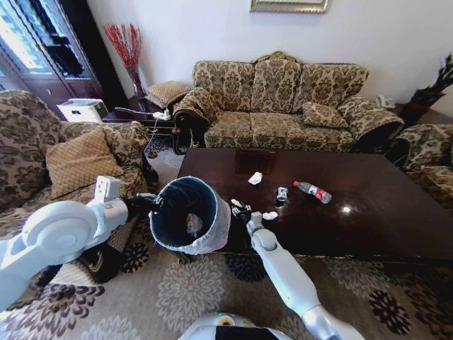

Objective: Move to the front of the table and place the trash on the table into the trash bin.

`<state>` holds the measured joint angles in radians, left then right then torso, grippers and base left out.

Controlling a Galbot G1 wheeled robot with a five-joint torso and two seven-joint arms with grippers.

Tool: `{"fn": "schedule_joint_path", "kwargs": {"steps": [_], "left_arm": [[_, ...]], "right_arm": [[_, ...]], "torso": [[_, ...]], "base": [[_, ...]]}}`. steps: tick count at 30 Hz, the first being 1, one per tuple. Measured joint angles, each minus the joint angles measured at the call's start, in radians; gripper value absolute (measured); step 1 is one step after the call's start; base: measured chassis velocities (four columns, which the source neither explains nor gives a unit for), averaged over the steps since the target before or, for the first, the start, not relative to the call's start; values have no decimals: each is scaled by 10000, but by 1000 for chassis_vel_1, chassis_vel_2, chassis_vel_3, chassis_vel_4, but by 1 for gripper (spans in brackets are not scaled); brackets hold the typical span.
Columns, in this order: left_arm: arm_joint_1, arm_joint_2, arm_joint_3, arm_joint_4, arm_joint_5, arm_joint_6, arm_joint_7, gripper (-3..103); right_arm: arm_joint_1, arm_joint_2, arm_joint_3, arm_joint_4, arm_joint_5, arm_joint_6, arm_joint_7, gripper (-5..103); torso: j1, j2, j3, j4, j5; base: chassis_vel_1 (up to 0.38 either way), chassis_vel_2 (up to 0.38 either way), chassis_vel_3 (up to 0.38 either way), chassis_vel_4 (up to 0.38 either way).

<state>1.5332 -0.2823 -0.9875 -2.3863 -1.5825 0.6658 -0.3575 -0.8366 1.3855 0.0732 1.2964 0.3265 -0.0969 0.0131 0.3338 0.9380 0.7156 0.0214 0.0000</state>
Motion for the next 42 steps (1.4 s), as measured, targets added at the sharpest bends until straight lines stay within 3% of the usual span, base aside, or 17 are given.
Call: {"fn": "schedule_joint_path", "kwargs": {"steps": [6, 8, 20, 24, 26, 27, 30, 31, 34, 37, 42], "left_arm": [[27, -10, -1, -18, 6, 0, 0, 0], [35, -13, 1, -34, 9, 0, 0, 0], [39, 76, 29, -1, 25, 0, 3, 0], [49, 240, 26, 150, 25, 3, 4, 0], [45, 509, 19, 445, 19, 28, 19, 0], [45, 509, 19, 445, 19, 28, 19, 0], [-48, 1003, -8, 1178, 9, 38, 86, 0], [-48, 1003, -8, 1178, 9, 38, 86, 0], [-79, 1427, 85, 1492, 36, 11, 89, 0], [-64, 1792, 94, 1403, -69, 12, 93, 0], [-111, 2279, 75, 1174, -355, 3, 35, 0]], "right_arm": [[-55, -35, 5, -13, -17, -19, -63, 15], [-68, -36, 9, -39, -37, -19, -70, 4], [-428, -285, 172, 600, -95, 112, -2, 0], [-883, -507, 509, 1781, -558, 549, 44, 0], [-1320, -866, 630, 3539, 60, 479, 204, 0], [-1320, -866, 630, 3539, 60, 479, 204, 0], [-1884, -1372, 492, 6449, 1047, 389, 216, 0], [-1884, -1372, 492, 6449, 1047, 389, 216, 0], [-1969, -1541, 173, 8980, 1840, 81, 75, 0], [-2105, -1551, -193, 10411, 2004, -245, -159, 0], [-2285, -1486, -1002, 10787, 1672, -493, -460, 0]], "torso": [[0, 0, 0, -1, 0], [0, 0, 0, -1, 0], [0, 0, 0, 0, 1], [0, 0, 0, 0, 2], [1, 0, 0, -2, 0], [1, 0, 0, -2, 0], [0, 0, -1, -3, -3], [0, 0, -1, -3, -3], [0, 0, 0, 4, -2], [0, 0, -1, 0, -3], [-2, 1, -1, -3, 3]], "base": [[0, 0, 0, 0], [0, 0, 0, 0], [0, 0, 0, 0], [0, 0, 0, 0], [0, 0, 0, 0], [0, 0, 0, 0], [0, 0, 0, 0], [0, 0, 0, 0], [0, 0, 0, 0], [0, 0, 0, 0], [0, 0, 0, 0]]}}
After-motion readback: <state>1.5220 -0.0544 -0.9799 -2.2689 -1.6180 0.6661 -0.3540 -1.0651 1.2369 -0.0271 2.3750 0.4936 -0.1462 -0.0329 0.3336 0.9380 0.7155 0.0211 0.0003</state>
